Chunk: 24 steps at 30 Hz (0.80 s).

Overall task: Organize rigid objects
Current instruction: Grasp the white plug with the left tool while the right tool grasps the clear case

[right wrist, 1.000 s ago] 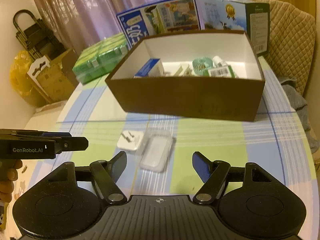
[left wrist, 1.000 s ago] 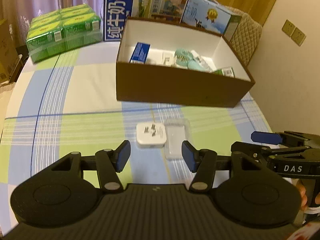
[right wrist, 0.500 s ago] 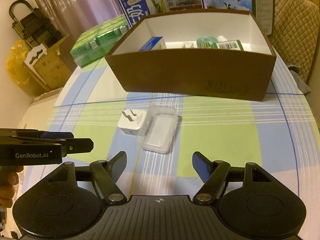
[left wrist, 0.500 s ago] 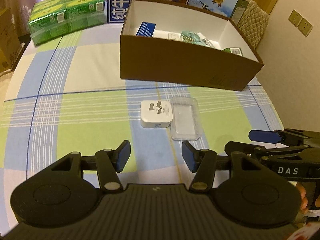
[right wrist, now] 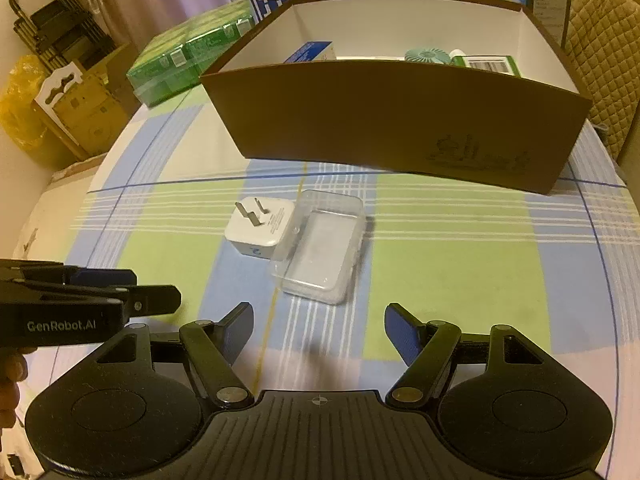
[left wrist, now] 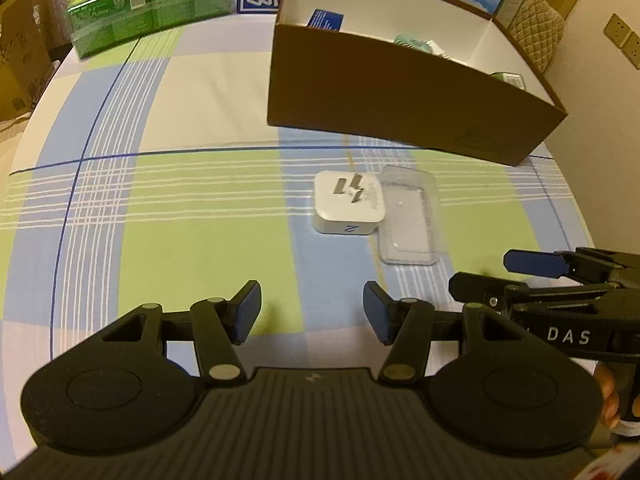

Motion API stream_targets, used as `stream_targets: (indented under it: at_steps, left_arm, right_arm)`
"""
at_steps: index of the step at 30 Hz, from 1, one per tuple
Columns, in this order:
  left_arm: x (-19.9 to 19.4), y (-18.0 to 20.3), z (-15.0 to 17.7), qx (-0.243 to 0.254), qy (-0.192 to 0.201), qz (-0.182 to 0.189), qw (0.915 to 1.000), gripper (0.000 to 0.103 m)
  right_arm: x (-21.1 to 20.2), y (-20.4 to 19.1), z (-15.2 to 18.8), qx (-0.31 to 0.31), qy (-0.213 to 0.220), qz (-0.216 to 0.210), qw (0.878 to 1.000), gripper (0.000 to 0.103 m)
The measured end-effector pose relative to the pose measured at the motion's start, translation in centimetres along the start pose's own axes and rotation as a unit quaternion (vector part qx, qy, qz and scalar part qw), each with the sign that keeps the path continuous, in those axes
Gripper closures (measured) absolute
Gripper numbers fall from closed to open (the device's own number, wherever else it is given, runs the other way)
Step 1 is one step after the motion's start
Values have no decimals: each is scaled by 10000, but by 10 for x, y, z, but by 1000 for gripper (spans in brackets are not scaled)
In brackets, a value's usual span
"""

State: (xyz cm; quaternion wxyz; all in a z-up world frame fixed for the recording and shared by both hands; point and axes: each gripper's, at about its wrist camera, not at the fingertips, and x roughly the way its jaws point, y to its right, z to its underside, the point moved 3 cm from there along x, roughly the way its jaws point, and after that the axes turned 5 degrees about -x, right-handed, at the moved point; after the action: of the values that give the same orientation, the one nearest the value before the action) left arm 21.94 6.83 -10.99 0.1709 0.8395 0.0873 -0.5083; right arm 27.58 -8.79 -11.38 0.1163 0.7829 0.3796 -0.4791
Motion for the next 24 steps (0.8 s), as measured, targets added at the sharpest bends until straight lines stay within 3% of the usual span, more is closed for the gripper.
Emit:
stream_targets:
  at_steps: [24]
  left_arm:
    - [39, -23, -25, 24, -213, -96, 9997, 51]
  right_arm:
    - [66, -5, -24, -22, -253, 188, 9995, 34]
